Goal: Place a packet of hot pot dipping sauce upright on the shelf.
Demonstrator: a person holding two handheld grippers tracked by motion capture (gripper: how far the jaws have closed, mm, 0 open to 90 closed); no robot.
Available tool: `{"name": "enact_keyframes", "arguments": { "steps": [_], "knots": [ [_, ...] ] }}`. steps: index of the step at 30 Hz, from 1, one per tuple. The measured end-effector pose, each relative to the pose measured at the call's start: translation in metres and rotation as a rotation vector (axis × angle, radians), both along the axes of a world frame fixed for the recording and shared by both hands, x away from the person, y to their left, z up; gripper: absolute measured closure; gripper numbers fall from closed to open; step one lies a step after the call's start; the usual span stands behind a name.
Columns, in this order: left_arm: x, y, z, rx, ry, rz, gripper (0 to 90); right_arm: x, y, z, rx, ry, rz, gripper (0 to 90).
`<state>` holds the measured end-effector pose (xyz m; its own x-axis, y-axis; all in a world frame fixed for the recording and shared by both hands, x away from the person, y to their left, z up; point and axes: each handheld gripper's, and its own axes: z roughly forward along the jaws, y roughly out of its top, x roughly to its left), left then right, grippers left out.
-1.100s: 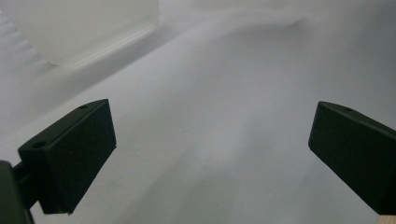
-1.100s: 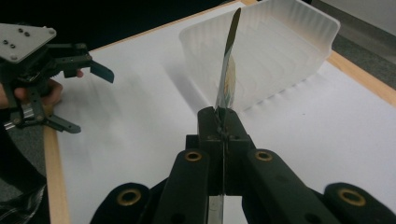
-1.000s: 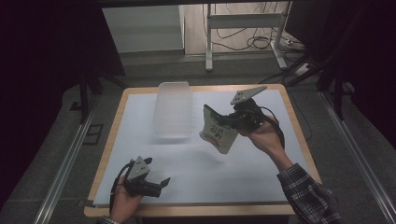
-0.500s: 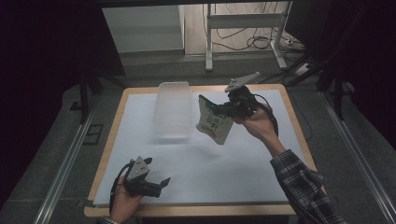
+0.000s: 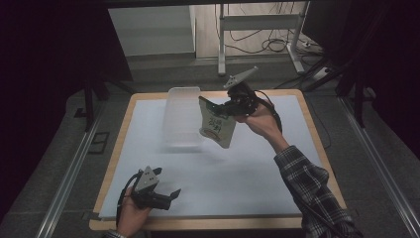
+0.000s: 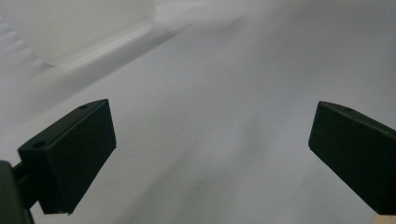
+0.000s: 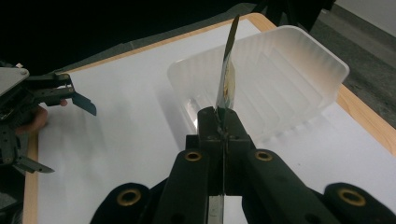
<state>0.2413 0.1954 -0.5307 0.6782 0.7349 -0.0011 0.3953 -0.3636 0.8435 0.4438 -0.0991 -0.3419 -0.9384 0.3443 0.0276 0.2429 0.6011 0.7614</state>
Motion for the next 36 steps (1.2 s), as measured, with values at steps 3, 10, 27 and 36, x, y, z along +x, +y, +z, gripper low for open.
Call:
{"name": "enact_keyframes", "arguments": {
  "steps": [3, 10, 27, 36],
  "knots": [
    [0.000, 0.001, 0.000, -0.005, 0.000, 0.001, 0.5, 0.004, 0.008, 0.000, -0.003, 0.000, 0.019, 89.0],
    [-0.001, 0.000, 0.001, -0.007, -0.008, -0.001, 0.4, 0.013, 0.029, -0.002, -0.011, 0.001, 0.029, 89.0],
    [0.000, 0.001, 0.000, -0.008, -0.003, -0.003, 0.4, 0.027, 0.083, -0.007, -0.015, -0.020, 0.051, 88.9],
    [0.000, 0.000, 0.001, -0.008, -0.003, -0.003, 0.4, 0.026, 0.111, -0.012, 0.002, -0.020, 0.071, 88.9]
  ]
}}
